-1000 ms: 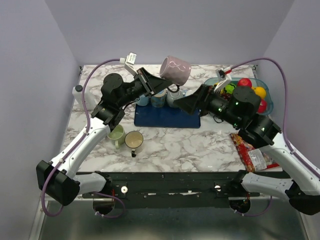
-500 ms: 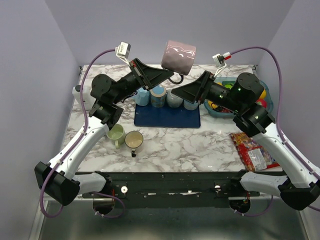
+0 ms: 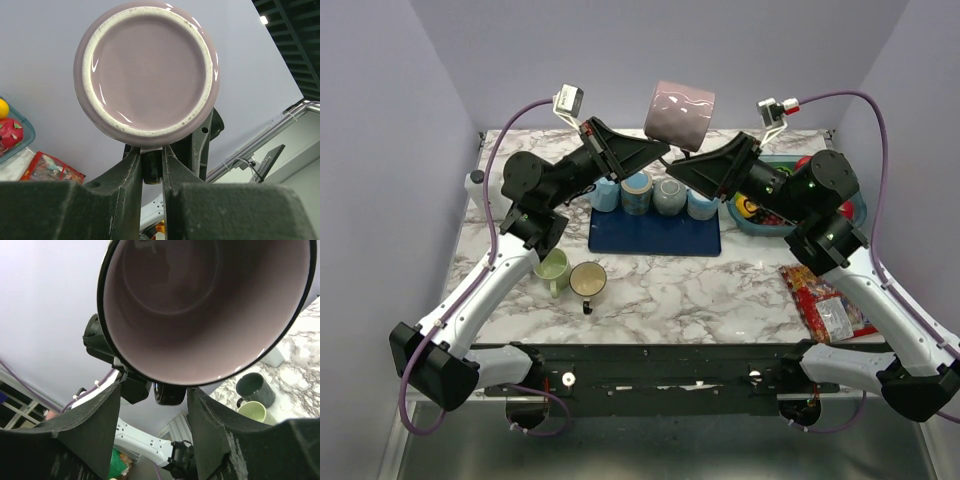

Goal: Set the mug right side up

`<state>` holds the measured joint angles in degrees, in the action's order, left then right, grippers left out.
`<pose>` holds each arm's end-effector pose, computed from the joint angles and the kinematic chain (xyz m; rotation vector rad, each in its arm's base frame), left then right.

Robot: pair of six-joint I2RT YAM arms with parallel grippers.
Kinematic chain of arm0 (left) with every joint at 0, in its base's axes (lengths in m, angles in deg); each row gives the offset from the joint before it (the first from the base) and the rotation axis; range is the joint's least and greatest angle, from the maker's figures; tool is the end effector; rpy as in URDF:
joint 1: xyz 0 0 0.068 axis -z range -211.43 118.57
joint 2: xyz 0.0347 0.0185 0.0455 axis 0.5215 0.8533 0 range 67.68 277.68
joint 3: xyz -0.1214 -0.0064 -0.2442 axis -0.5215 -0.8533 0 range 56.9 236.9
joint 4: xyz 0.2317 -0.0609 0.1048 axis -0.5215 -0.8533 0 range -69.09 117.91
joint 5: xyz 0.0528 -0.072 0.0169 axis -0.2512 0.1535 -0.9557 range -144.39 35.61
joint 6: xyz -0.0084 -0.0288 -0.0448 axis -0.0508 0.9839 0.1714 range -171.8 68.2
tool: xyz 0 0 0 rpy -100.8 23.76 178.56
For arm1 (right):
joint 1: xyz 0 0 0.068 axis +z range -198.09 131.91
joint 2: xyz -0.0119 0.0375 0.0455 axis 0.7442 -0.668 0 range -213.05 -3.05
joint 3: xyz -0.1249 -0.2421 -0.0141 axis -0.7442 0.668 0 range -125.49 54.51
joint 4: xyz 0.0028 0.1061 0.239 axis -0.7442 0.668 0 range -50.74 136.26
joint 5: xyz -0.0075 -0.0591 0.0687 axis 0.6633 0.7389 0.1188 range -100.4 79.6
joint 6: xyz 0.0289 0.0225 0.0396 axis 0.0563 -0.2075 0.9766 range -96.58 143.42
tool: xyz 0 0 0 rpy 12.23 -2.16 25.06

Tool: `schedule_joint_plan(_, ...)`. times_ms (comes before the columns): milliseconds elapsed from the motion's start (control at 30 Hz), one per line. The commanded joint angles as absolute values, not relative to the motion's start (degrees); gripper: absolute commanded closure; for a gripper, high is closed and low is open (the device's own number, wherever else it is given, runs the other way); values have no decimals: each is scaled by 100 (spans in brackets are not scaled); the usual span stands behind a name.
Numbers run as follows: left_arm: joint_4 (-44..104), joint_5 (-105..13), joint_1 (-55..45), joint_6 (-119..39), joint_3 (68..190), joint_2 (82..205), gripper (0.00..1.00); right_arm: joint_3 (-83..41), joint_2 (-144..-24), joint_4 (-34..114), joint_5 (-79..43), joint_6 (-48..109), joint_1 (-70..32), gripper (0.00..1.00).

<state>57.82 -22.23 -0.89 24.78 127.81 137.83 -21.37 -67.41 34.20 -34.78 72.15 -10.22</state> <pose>0.2178 -0.1505 0.4781 0.0907 1.3544 -1.9180 0.1772 0.1564 0.4896 -0.2758 1.4559 1.5327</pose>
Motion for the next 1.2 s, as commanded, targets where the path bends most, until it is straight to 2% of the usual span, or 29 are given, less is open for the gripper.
schedule_joint_plan(0,6315,-2319,3,2502,12765,13694,100,-2073,-6870,2916,-3255,7439,-1038,42)
schedule_joint_plan(67,6315,-2319,47,2493,12756,13711,100,-2055,-6906,2828,-3211,7553,-1038,45)
schedule_joint_plan(167,6306,-2337,47,2484,12686,13694,100,-1950,-6906,2705,-3088,7668,-1038,55)
schedule_joint_plan(200,6297,-2337,56,2484,12642,13659,100,-1932,-6897,2678,-3070,7659,-1038,63)
schedule_joint_plan(267,6271,-2354,56,2440,12624,13641,100,-1897,-6897,2687,-3026,7668,-1038,72)
schedule_joint_plan(300,6245,-2363,56,2431,12624,13641,100,-1888,-6880,2696,-3009,7668,-1029,81)
schedule_joint_plan(400,6183,-2337,56,2361,12616,13623,100,-1835,-6853,2748,-2921,7659,-1038,99)
schedule_joint_plan(600,5841,-2302,47,2089,12589,13545,100,-1862,-6765,3064,-2702,7449,-1038,99)
schedule_joint_plan(633,5762,-2302,56,1949,12598,13501,97,-1870,-6748,3143,-2614,7405,-1038,99)
schedule_joint_plan(700,5612,-2345,47,1799,12511,13439,84,-1827,-6651,3337,-2526,7247,-1038,99)
schedule_joint_plan(733,5568,-2380,47,1677,12475,13352,72,-1800,-6616,3407,-2438,7203,-1038,99)
schedule_joint_plan(933,5330,-2399,56,1306,12055,13096,36,-1528,-6309,3864,-2297,6860,-1038,99)
schedule_joint_plan(1000,5427,-2311,47,1271,11774,13070,29,-1432,-6230,4128,-2253,6702,-1038,99)
schedule_joint_plan(1033,5410,-2276,56,1245,11685,13035,20,-1301,-6142,4198,-2183,6632,-1038,99)
schedule_joint_plan(1167,4623,-2335,56,859,11227,12789,9,-1150,-5922,4952,-1902,6062,-1047,99)
